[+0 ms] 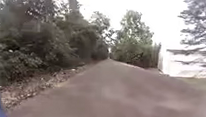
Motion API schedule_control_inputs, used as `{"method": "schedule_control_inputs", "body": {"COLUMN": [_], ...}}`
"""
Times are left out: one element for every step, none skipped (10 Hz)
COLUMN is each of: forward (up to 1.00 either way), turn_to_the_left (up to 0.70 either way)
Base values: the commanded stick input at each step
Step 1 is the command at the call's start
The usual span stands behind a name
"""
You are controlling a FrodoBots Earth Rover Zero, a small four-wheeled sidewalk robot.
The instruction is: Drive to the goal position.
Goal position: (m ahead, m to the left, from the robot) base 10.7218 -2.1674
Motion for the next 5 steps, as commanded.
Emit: {"method": "schedule_control_inputs", "body": {"forward": [0.7, 0.7, 0.7, 0.7, 0.7], "turn_to_the_left": [-0.01, -0.01, -0.01, -0.01, -0.01]}}
